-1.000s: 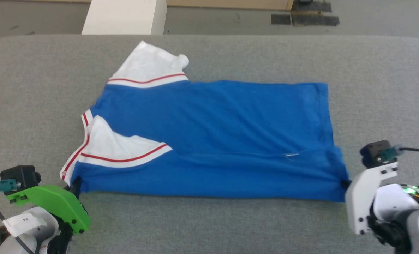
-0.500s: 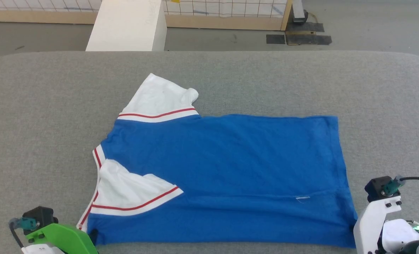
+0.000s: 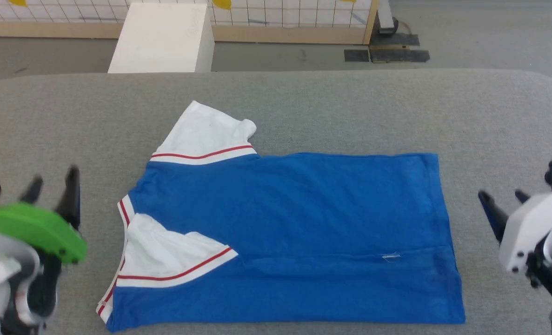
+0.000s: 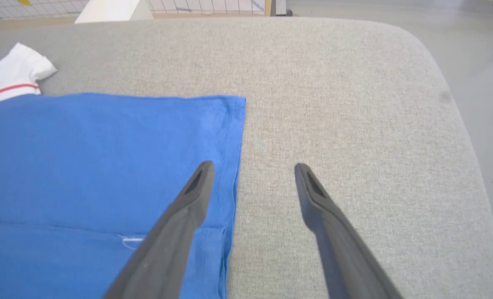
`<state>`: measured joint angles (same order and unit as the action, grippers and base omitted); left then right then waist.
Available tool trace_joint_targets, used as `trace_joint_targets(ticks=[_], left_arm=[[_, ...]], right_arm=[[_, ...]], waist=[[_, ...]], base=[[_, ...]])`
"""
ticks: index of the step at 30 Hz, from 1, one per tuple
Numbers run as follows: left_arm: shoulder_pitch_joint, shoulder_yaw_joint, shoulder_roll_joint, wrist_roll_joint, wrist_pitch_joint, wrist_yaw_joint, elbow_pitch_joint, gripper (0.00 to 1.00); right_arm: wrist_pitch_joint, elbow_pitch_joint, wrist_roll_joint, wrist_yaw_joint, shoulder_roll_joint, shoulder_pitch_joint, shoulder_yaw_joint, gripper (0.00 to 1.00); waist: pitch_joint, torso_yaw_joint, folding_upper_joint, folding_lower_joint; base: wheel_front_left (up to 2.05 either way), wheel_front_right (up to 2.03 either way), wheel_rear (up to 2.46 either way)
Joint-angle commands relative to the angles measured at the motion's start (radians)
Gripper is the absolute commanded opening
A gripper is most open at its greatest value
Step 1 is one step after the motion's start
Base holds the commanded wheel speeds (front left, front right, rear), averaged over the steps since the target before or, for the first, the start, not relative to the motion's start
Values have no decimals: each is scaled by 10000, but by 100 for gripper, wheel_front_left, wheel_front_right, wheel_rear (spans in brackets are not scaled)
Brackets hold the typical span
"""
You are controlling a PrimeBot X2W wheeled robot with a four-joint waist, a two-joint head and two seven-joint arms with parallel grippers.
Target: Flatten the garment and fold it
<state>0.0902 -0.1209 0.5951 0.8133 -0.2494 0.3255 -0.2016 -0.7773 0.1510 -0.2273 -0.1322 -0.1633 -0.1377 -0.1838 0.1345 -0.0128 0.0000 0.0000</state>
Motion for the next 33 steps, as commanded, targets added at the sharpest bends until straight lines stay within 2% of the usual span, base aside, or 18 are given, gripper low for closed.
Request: trace_joint_targets(ticks=[1, 2, 4, 9, 14, 17, 23, 30, 33], left_arm=[[479, -69, 7, -209, 215, -224, 212, 100], [1482, -375, -119, -521, 688, -690, 903, 100], [2178, -678, -294, -709, 912, -989, 1384, 100], [4046, -1466, -838, -1168, 1201, -1610, 2684, 100], [6204, -2049, -1440, -1298, 854, -2109, 4316, 100], [7284, -2381, -1616, -1318, 157, -2319, 5422, 100], [8917, -3050, -1698, -1273, -2301, -2380, 7465, 100], [9745, -3902, -1486, -1433, -4648, -2709, 8442, 100], [9554, -4113, -1535, -1301, -5465, -2695, 8704, 100]], right_arm=[[194, -105, 123, 15, 106, -330, -14, 100], [435, -359, 221, 15, 143, -927, -26, 100], [501, -463, 289, 15, 145, -1276, -24, 100], [436, -566, 441, 15, 51, -2013, 83, 100], [251, -365, 505, 15, 6, -2574, 187, 100], [231, -238, 545, 15, 36, -2788, 275, 100], [215, -26, 560, 15, 186, -2920, 501, 100], [336, 96, 564, 15, 343, -2733, 633, 100], [379, 114, 572, 15, 329, -2732, 615, 100]], waist=[[134, -34, 0, 0], [378, -52, 0, 0], [615, -49, 0, 0], [1407, 13, 0, 0], [2436, 58, 0, 0], [2944, -12, 0, 0], [3671, -310, 0, 0], [4241, -657, 0, 0], [4303, -696, 0, 0]], base=[[0, 0, 0], [0, 0, 0], [0, 0, 0], [0, 0, 0], [0, 0, 0], [0, 0, 0], [0, 0, 0], [0, 0, 0], [0, 0, 0]])
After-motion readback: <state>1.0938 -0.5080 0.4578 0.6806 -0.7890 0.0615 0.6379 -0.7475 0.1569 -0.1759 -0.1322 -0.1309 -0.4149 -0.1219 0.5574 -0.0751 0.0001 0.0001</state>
